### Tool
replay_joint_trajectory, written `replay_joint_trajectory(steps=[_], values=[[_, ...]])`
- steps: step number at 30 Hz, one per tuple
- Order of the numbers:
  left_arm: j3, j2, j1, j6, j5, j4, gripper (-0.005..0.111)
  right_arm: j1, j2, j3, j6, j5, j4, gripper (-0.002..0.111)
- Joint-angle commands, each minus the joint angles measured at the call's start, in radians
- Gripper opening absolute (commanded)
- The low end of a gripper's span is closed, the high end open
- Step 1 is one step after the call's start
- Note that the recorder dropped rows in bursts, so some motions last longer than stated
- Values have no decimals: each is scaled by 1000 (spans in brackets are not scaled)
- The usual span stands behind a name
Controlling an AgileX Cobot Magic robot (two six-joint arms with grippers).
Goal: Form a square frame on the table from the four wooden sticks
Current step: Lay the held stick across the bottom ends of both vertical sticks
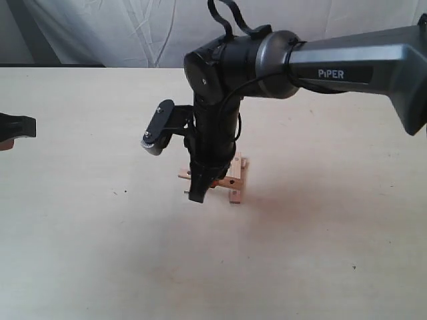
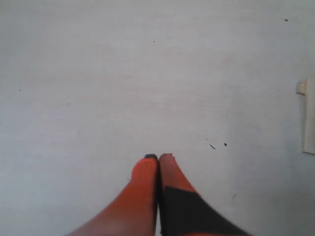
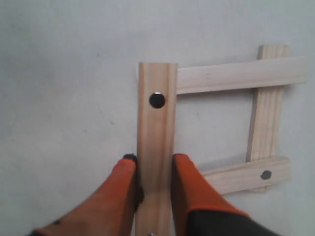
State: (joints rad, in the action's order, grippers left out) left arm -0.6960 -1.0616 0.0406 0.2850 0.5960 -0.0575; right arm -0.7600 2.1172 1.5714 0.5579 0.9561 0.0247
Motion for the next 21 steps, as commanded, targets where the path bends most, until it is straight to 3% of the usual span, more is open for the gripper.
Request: replay_joint_trajectory(steps=[1,14,21], values=[[-5,8,-3,0,-9,-3,0,3,-6,-42,19,-71,38,-1],[-5,8,-3,0,-9,-3,0,3,34,-42,15,-95,38,0],[-5,8,-3,0,-9,1,0,3,34,-42,15,-81,27,25]])
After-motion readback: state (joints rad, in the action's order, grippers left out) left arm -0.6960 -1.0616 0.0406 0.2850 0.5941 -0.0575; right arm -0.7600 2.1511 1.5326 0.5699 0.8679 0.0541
